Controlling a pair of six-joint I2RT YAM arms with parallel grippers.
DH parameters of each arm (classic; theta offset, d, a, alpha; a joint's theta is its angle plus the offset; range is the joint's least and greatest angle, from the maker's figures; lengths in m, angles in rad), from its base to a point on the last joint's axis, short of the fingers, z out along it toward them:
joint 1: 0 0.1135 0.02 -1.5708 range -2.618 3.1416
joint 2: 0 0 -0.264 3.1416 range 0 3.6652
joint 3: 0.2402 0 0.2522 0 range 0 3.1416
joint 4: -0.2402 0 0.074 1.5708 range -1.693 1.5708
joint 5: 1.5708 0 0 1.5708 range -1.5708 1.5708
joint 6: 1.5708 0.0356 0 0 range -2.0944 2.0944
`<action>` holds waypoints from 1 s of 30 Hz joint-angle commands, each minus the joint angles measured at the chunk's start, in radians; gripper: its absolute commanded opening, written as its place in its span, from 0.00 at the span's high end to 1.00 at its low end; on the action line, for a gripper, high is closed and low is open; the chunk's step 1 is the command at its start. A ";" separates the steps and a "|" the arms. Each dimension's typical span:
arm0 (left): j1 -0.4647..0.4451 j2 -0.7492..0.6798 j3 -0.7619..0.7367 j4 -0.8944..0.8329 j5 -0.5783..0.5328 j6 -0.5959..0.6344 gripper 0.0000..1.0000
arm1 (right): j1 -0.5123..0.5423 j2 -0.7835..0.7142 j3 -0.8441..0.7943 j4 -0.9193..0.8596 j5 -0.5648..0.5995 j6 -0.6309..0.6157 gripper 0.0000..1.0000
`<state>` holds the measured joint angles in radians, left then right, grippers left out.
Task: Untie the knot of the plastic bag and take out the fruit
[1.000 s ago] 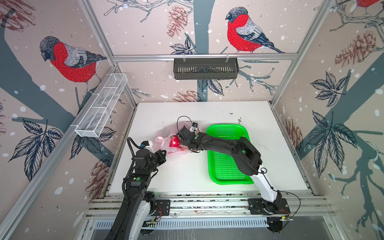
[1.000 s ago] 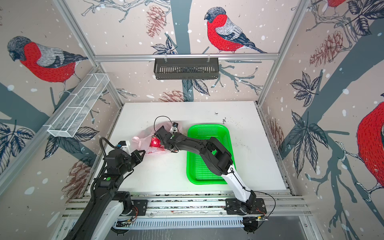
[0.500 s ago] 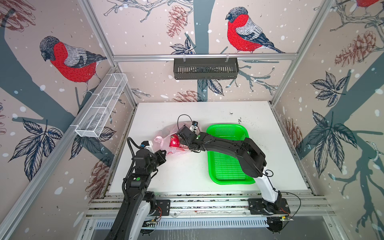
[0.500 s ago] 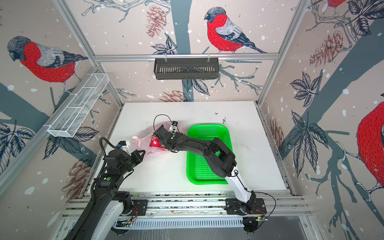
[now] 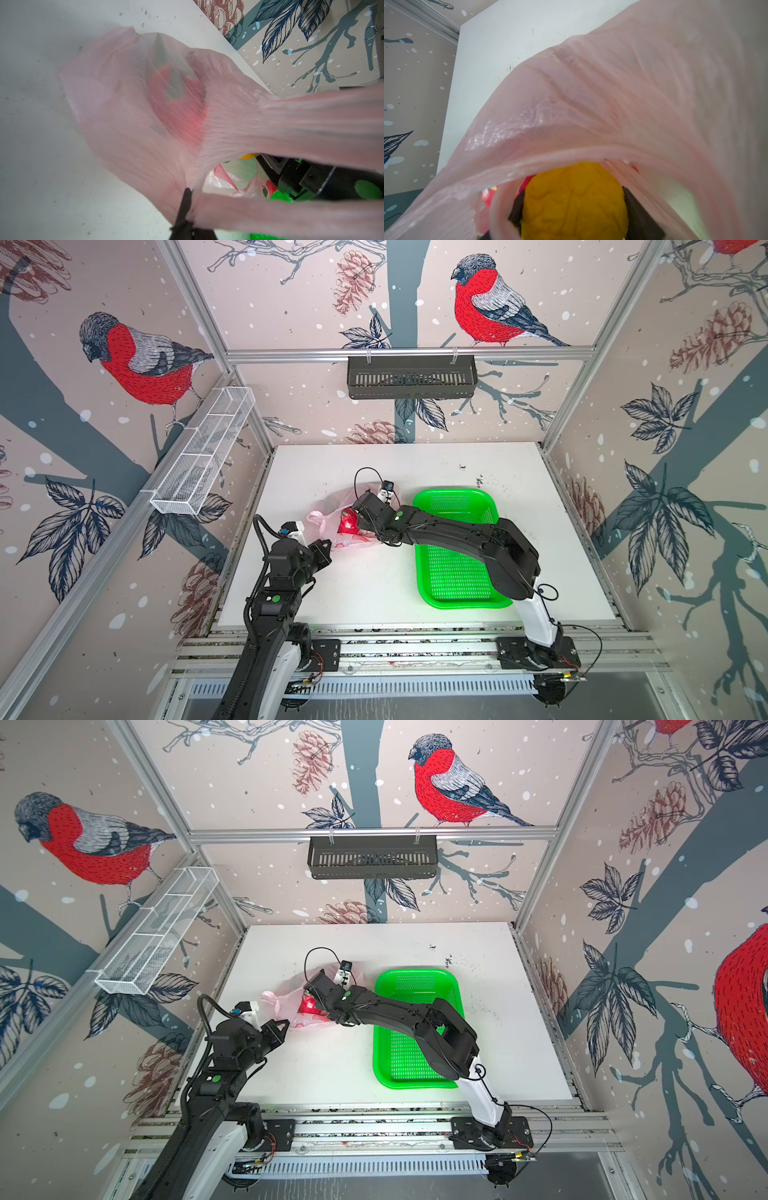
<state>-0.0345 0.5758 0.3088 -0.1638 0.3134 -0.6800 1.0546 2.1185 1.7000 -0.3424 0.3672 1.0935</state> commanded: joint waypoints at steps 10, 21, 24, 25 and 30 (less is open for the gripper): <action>0.000 -0.013 0.046 0.009 -0.020 0.030 1.00 | 0.043 -0.068 -0.028 0.026 -0.014 -0.040 0.41; 0.000 -0.015 0.058 -0.002 -0.016 0.043 1.00 | 0.094 -0.198 -0.120 0.024 0.029 -0.068 0.41; -0.003 -0.023 0.053 -0.001 -0.018 0.042 1.00 | 0.102 -0.252 -0.154 0.016 0.054 -0.083 0.41; -0.006 -0.025 0.052 0.000 -0.022 0.042 1.00 | 0.102 -0.273 -0.167 0.012 0.062 -0.088 0.41; -0.018 -0.019 0.047 0.001 -0.036 0.042 1.00 | 0.095 -0.367 -0.229 -0.020 0.115 -0.115 0.41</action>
<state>-0.0479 0.5537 0.3576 -0.1791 0.2871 -0.6472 1.1534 1.7870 1.4918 -0.3401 0.4240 1.0115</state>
